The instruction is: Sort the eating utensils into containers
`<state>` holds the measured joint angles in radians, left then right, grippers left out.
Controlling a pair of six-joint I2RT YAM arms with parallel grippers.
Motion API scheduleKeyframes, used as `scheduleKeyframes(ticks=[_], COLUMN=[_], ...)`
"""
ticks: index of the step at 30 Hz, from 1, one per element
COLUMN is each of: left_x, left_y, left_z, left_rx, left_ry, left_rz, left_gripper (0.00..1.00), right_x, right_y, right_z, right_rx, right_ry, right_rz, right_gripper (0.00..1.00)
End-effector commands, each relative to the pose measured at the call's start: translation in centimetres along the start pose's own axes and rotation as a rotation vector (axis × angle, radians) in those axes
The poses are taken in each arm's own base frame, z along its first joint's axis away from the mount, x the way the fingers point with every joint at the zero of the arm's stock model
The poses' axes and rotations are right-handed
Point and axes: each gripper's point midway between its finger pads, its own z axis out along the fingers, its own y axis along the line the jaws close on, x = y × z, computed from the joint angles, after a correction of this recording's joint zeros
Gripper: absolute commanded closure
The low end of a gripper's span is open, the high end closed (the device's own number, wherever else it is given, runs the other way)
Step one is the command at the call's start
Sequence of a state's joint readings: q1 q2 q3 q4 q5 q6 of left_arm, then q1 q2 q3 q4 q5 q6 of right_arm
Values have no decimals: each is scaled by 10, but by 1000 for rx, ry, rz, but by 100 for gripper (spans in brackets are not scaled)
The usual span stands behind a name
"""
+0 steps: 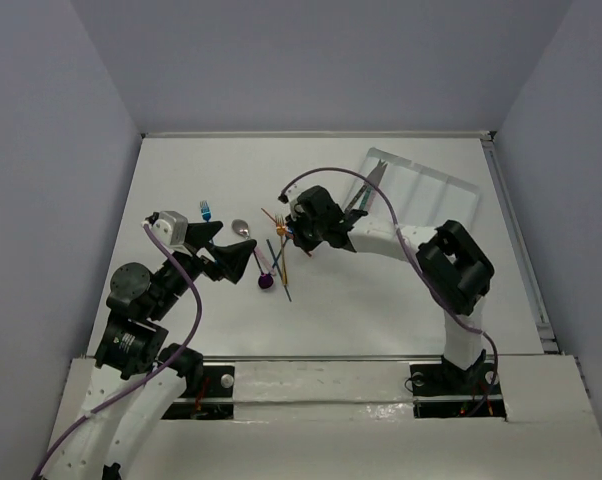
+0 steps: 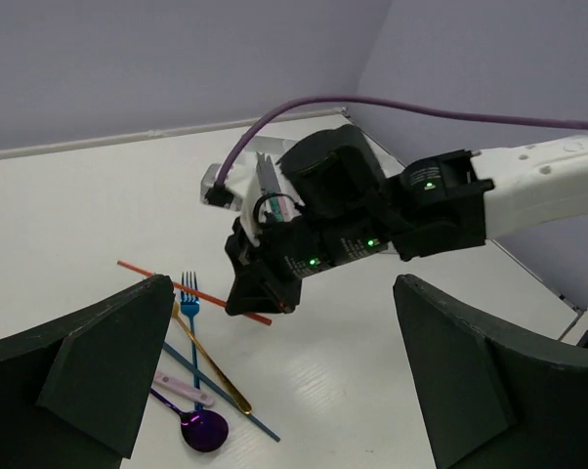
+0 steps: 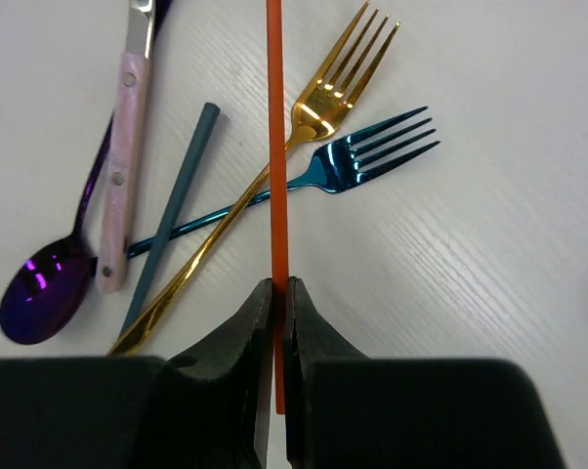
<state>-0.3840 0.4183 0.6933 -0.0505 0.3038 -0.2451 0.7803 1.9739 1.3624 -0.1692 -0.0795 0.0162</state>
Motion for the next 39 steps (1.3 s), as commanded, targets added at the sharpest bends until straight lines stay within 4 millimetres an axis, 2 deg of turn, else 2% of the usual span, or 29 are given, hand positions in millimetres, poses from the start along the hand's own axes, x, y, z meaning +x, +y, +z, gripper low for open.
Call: scheduleKeyframes(ticks=[1,3,4,5,6,7,9,10,11,12,13,14,15,17,18,21,24,25,28,31,34,37,39], left_x=[-9,-9,-9,-9,-10,-10,-12,-12,-12,-12,-12,-12,-12,-12,-12,-12,-12,-11,-11,-12,-11,-11,-11], left_y=[-3,-3,-3,-3,-3,-4,-5,-5,-6,-6,-6,-6,-6,-5,-5,-5,-5,-5,-5,-5,-5,-5,-5], left_z=[2,1,1,1,0,-1,-2,-2,-2,-1,-2,-2,-2,-2,-2,-3,-2,-2,-2,-2,-1,-1,-1], left_rx=[16,14,14,15,16,16,21,24,27,26,26,25,25,23,23,22,21,21,21,21,24,25,25], left_ry=[-33,-32,-32,-33,-36,-38,-44,-46,-45,-42,-44,-45,-44,-45,-45,-46,-44,-42,-42,-44,-41,-39,-41], left_rz=[13,13,11,13,14,13,14,16,16,15,16,16,16,16,16,16,15,15,15,15,15,15,15], left_gripper=[1,1,1,1,1,1,1,1,1,1,1,1,1,1,1,1,1,1,1,1,1,1,1], right_x=[-74,-71,-85,-79,-85,-83,-74,-57,-55,-48,-33,-30,-20,-6,2,11,11,14,19,24,20,15,13], right_y=[4,-5,-20,-36,-48,-72,-101,-119,-144,-155,-167,-175,-194,-210,-224,-242,-250,-252,-263,-266,-269,-273,-274], right_z=[-52,-63,-80,-86,-103,-113,-131,-135,-157,-165,-168,-178,-186,-189,-189,-178,-169,-159,-153,-135,-132,-134,-134], right_rx=[30,53,107,170,213,269,348,406,461,490,526,548,594,622,646,656,655,646,658,620,619,629,633], right_ry=[-271,-298,-364,-379,-421,-443,-465,-456,-506,-517,-506,-530,-533,-530,-522,-498,-486,-469,-463,-443,-451,-465,-470], right_rz=[51,96,128,175,216,295,389,434,513,551,586,635,677,741,773,818,840,845,873,890,884,886,889], right_gripper=[100,100,100,100,100,100,100,100,100,100,100,100,100,100,100,100,100,100,100,99,98,91,78])
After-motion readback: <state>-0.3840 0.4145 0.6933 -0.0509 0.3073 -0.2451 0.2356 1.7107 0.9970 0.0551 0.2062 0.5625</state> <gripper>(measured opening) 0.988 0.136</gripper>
